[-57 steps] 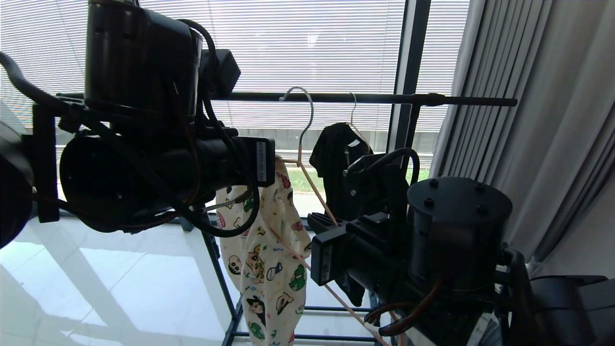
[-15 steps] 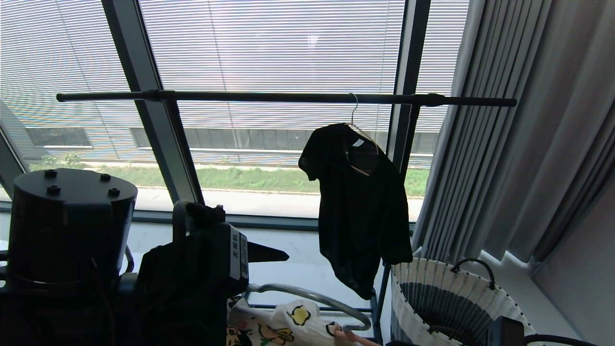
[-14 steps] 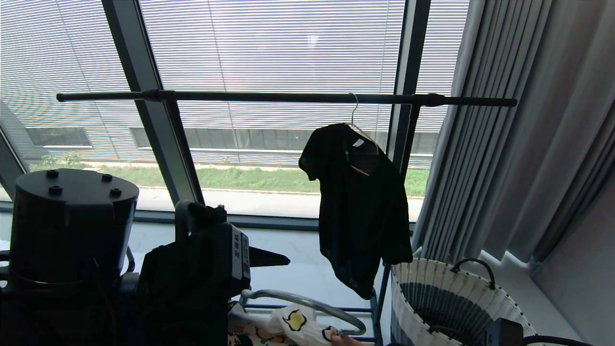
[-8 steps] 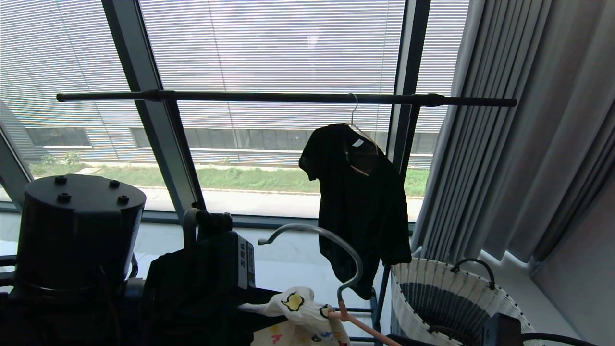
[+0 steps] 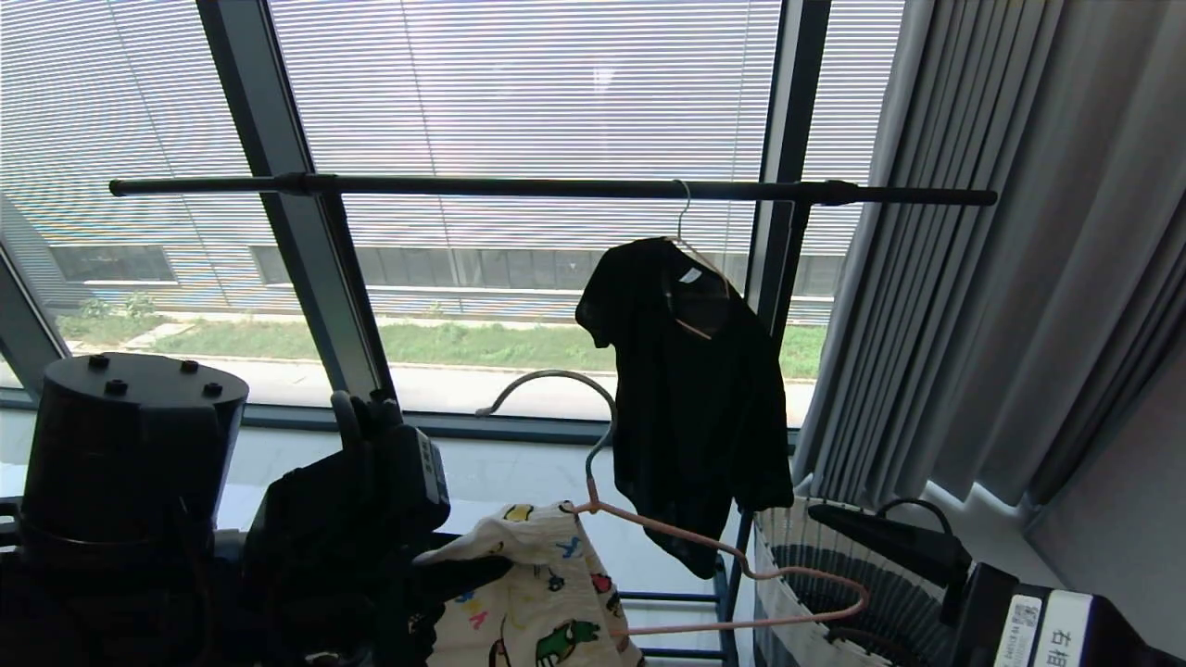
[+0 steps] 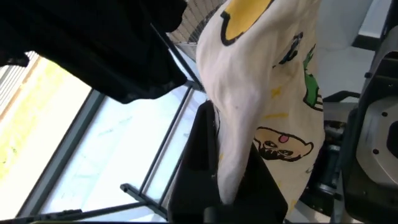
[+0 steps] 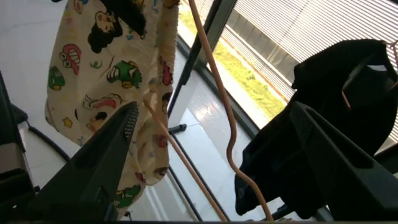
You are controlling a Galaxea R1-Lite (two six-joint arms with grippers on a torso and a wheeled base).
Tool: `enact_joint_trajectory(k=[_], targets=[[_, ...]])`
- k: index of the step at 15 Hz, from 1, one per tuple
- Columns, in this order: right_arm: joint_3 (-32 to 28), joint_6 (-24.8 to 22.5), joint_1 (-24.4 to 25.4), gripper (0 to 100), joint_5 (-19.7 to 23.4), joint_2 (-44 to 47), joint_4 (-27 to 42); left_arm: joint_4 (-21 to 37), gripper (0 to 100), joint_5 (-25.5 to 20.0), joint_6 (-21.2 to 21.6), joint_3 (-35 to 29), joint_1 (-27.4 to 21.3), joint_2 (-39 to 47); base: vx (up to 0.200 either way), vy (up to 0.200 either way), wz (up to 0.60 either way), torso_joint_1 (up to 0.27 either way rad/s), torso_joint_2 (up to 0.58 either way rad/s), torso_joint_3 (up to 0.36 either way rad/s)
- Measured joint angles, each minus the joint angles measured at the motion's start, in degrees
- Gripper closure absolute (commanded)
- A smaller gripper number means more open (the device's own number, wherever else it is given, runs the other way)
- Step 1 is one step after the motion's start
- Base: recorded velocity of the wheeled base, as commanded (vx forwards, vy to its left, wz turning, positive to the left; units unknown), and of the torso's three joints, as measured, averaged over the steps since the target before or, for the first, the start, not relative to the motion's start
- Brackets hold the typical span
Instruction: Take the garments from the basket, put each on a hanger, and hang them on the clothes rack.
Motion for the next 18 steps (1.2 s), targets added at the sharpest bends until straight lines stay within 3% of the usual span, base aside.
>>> enact_joint_trajectory(k=[2,4,7,10,15,18], targets=[[1.15,0.72,-4.32,0,0.09,-0.41,-0.02,0.02,100,0.41,-8.07,-2.11,5.42,-0.46,0.000,0.000,0.00,0.000,0.00,0.000],[1.87,5.78,-7.72,0,0.28,-0.54,0.04,-0.05,100,0.93,-11.48,-5.71,9.53,-0.74,0.000,0.000,0.00,0.000,0.00,0.000],[0.33,14.79,-8.81,0,0.55,1.71,0.15,-0.77,100,0.71,-10.31,-7.35,9.42,-1.21,0.000,0.000,0.00,0.000,0.00,0.000],[-6.68,23.17,-10.47,0,0.46,8.42,0.11,-3.96,100,0.35,-9.74,-9.20,6.86,-1.49,0.000,0.000,0.00,0.000,0.00,0.000],[-21.15,26.76,-18.08,0,0.33,19.94,0.09,-4.08,100,0.33,-9.61,-9.78,5.53,-2.51,0.000,0.000,0.00,0.000,0.00,0.000],[-23.30,26.79,-17.30,0,0.38,23.17,0.04,-4.11,100,0.33,-9.61,-9.72,3.66,-2.86,0.000,0.000,0.00,0.000,0.00,0.000]])
